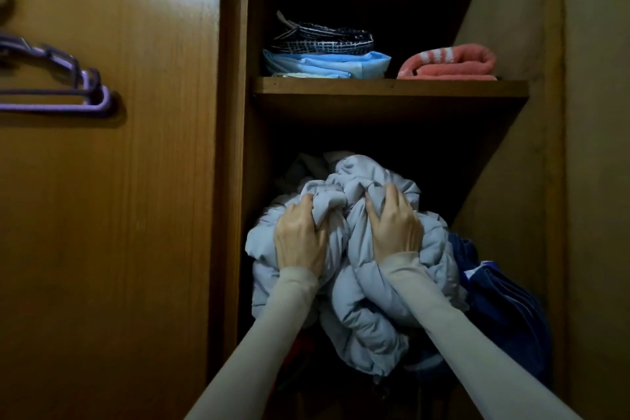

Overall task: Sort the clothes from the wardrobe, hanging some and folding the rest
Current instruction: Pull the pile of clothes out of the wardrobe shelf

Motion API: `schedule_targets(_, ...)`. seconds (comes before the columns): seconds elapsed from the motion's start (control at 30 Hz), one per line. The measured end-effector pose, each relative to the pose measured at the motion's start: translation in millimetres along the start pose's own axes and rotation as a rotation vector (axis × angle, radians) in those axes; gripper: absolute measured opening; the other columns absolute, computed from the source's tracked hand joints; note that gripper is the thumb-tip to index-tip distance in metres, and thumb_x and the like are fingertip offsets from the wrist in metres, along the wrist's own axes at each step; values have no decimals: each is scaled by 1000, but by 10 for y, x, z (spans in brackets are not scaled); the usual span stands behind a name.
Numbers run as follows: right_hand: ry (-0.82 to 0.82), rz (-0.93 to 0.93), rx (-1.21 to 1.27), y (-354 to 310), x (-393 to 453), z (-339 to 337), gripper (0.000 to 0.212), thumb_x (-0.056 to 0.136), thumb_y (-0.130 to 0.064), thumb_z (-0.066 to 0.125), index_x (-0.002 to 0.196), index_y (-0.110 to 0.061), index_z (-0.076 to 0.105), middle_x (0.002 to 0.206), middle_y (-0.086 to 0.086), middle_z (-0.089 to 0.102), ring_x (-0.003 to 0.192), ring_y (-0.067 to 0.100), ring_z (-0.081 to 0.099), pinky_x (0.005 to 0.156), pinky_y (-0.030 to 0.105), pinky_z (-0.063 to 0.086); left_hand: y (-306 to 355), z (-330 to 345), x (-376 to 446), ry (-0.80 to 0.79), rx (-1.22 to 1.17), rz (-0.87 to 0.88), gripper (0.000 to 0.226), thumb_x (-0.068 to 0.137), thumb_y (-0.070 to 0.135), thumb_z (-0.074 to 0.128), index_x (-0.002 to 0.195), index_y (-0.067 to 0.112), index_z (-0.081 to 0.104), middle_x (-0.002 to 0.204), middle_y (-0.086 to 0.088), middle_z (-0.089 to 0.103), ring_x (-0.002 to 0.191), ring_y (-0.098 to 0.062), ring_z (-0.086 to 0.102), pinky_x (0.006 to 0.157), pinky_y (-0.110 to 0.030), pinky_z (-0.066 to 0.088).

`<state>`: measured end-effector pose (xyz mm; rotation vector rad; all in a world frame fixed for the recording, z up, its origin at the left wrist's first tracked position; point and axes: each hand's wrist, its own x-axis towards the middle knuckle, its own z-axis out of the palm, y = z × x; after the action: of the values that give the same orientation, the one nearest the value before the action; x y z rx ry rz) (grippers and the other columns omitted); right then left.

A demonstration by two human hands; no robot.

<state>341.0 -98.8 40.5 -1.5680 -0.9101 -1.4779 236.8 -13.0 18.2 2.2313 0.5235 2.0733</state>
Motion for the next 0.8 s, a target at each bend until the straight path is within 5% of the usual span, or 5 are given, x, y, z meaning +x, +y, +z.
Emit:
schedule_targets(0.33, 354, -137, 214, 20, 343, -360, 51, 99, -42, 29, 103, 4, 52, 89, 28, 63, 91, 34, 55, 80, 34, 39, 372, -343, 210, 350, -32, 264, 22, 87, 21, 47, 88, 2, 58, 74, -13, 57, 71, -24, 45, 64, -32, 36)
schedule_targets(0.5, 42, -37, 186, 223, -142, -366, 76, 92, -61, 25, 86, 2, 66, 94, 19, 62, 89, 30, 52, 74, 38, 37, 116, -345, -257, -6, 147, 188, 43, 85, 55, 37, 92, 15, 52, 101, -11, 53, 96, -24, 41, 81, -38, 32)
schedule_targets(0.63, -162, 198, 303, 123, 156, -441, 60, 79, -59, 47, 95, -4, 62, 105, 15, 58, 97, 35, 55, 80, 40, 44, 111, -401, -73, -169, 86, 67, 63, 87, 54, 22, 78, 13, 68, 109, -1, 60, 119, -19, 47, 111, -43, 15)
schedule_targets(0.7, -372, 212, 201, 121, 309, -423, 63, 79, -56, 55, 130, -20, 44, 133, 9, 46, 120, 32, 46, 94, 42, 38, 137, -398, -10, -243, 21, 33, 57, 81, 56, 23, 65, 13, 57, 77, -1, 58, 86, -23, 58, 90, -40, 38)
schedule_targets(0.8, -736, 231, 182, 161, 405, -413, 86, 84, -57, 53, 149, -37, 0, 158, 1, 3, 143, 28, 13, 111, 49, 15, 153, -397, -254, -282, 77, 50, 42, 78, 56, 22, 65, 20, 39, 55, 6, 33, 57, -19, 39, 61, -31, 29)
